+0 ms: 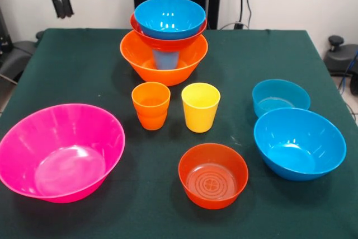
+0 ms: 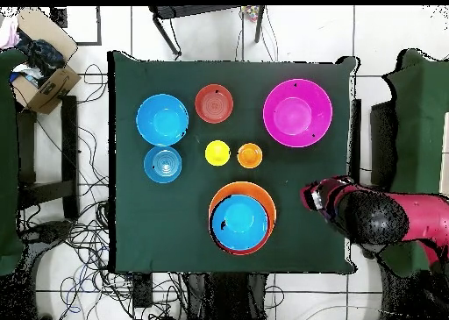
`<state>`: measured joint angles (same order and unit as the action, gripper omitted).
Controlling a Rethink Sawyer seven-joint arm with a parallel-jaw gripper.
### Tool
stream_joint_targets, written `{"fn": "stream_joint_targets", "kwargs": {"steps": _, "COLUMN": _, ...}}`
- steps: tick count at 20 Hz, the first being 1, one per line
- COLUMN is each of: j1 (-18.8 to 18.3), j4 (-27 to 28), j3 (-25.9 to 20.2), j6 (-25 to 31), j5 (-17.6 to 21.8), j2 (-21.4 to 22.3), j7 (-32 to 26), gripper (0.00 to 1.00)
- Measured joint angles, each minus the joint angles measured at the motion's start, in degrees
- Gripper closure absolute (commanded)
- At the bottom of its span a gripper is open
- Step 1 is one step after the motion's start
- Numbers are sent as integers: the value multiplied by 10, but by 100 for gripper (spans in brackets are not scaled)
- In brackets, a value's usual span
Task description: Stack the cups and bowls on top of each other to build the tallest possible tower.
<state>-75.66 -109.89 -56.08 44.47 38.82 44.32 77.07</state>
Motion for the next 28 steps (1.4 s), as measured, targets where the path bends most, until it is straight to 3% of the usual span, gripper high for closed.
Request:
{"fn": "stream_joint_targets", "kwargs": {"steps": 8, "j1": 32, "j4": 52, "j3": 0, "j6": 0, "j5": 62, "j2": -75, "j7": -39, "gripper": 100}}
{"fn": "stream_joint_targets", "kwargs": {"steps": 9, "j1": 43, "j4": 59, "j3": 0, "j6": 0, "j5": 67, "j2": -86, "j7": -39, "gripper": 0}}
{"fn": "stream_joint_targets", "kwargs": {"steps": 21, "j1": 58, "j4": 79, "j3": -23, "j6": 2, "j5": 69, "j2": -114, "j7": -63, "gripper": 0}}
{"fn": "stream_joint_targets", "kwargs": {"steps": 26, "j1": 58, "j4": 117, "j3": -29, "j6": 39, "j5": 69, "j2": -137, "j7": -160, "gripper": 0}}
{"fn": "stream_joint_targets", "kwargs": {"steps": 27, "j1": 58, "j4": 143, "j3": -31, "j6": 64, "j5": 69, "j2": -155, "j7": -226, "gripper": 0}}
{"fn": "stream_joint_targets", "kwargs": {"steps": 28, "j1": 58, "j4": 151, "j3": -32, "j6": 70, "j5": 69, "j2": -160, "j7": -245, "gripper": 0}}
